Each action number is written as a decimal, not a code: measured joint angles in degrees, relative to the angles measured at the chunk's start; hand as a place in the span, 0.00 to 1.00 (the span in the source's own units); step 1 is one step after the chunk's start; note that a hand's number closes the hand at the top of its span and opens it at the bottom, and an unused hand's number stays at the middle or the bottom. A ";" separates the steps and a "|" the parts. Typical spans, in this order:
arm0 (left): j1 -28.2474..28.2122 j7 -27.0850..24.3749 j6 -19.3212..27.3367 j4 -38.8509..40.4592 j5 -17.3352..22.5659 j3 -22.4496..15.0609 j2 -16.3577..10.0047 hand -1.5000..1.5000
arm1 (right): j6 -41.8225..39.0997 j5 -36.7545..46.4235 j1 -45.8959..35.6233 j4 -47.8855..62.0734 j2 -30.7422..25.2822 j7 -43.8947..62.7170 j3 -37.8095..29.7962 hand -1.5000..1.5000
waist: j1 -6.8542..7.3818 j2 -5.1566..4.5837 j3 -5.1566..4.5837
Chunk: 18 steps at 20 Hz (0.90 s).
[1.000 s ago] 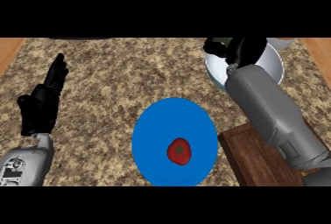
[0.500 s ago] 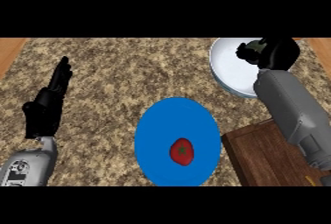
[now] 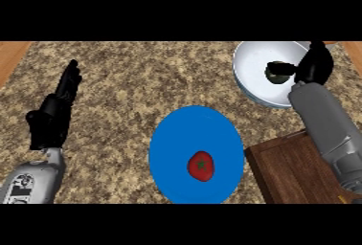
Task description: Pick the squash from the plate and place it in the bowl
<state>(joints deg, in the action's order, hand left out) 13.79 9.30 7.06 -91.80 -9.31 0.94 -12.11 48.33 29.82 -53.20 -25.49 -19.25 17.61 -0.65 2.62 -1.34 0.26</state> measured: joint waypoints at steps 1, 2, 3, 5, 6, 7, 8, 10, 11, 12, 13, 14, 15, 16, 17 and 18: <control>0.13 0.36 -0.05 -0.24 0.05 0.07 -0.04 0.50 | 0.12 -1.59 0.77 -0.46 0.30 -3.03 -1.24 0.00 | -0.02 0.05 -0.01; 0.10 0.26 -0.42 -0.14 0.31 0.27 -0.25 0.50 | 0.07 -2.97 0.87 -0.57 0.23 -5.59 -2.49 0.00 | -0.01 0.06 0.00; -0.22 -0.17 -0.65 0.22 0.49 0.47 -0.35 0.50 | 0.30 -4.36 1.30 -0.92 0.20 -8.29 -3.76 0.00 | -0.08 0.10 -0.02; 0.09 0.07 -0.86 0.27 0.58 0.82 -0.58 0.50 | 0.39 -6.52 0.89 -0.27 -0.17 -12.24 -6.13 0.00 | -0.17 0.20 -0.05; 0.39 0.78 -0.79 -0.07 0.33 0.58 -0.46 0.50 | 0.63 -7.69 1.54 -0.52 0.03 -14.61 -7.23 0.00 | -0.36 0.31 -0.07; 0.38 0.94 -0.74 -0.27 0.18 0.62 -0.48 0.50 | 0.52 -8.99 2.11 -0.64 -0.08 -16.94 -8.50 0.00 | -0.50 0.39 -0.08; -0.13 0.66 -0.61 -0.30 0.03 0.72 -0.40 0.50 | 0.67 -10.06 2.76 -1.20 0.51 -18.45 -9.37 0.00 | -0.77 0.53 -0.10; 0.04 1.28 -0.26 -0.33 -0.48 0.84 -0.28 0.50 | -0.29 -12.03 3.39 -2.50 0.74 -20.26 -10.84 0.00 | -1.25 0.77 -0.14; -0.74 0.83 -0.50 -0.50 -0.16 1.22 -0.43 0.50 | -1.27 -13.45 4.97 -3.56 0.78 -22.22 -11.80 0.00 | -1.45 0.88 -0.17; -1.66 0.37 -0.64 -0.70 -0.01 1.56 -0.56 0.50 | -2.28 -14.34 6.14 -5.42 0.74 -22.41 -12.09 0.00 | -1.80 1.04 -0.17; -1.10 0.26 -0.70 0.09 0.02 1.82 -0.55 0.50 | -3.06 -15.27 6.58 -6.45 0.62 -22.98 -12.65 0.00 | -1.99 1.09 -0.18; -1.39 0.08 -0.59 0.26 -0.08 1.98 -0.47 0.50 | -3.91 -16.11 8.05 -8.54 0.62 -23.11 -12.86 0.00 | -2.27 1.21 -0.21; -1.74 0.90 -0.47 -0.40 -0.29 1.93 -0.43 0.50 | -5.20 -17.01 9.54 -10.97 0.44 -22.86 -12.99 0.00 | -2.60 1.37 -0.23; -1.59 0.60 -0.43 0.18 -0.25 2.31 -0.46 0.50 | -5.80 -17.83 11.40 -13.58 0.95 -23.33 -13.00 0.00 | -2.84 1.45 -0.25; -1.16 0.85 -0.72 0.29 -0.02 2.76 -0.80 0.50 | -6.28 -18.55 13.36 -16.29 1.67 -23.62 -12.86 0.00 | -3.03 1.51 -0.26; -1.88 0.24 -0.77 0.29 0.00 2.92 -0.82 0.50 | -7.40 -19.51 15.29 -19.31 1.74 -23.66 -12.88 0.00 | -3.24 1.60 -0.26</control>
<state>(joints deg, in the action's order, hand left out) 11.91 9.54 6.29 -91.51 -9.31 3.86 -12.93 40.93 10.30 -37.91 -44.80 -17.51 -6.04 -13.53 -0.62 0.26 0.00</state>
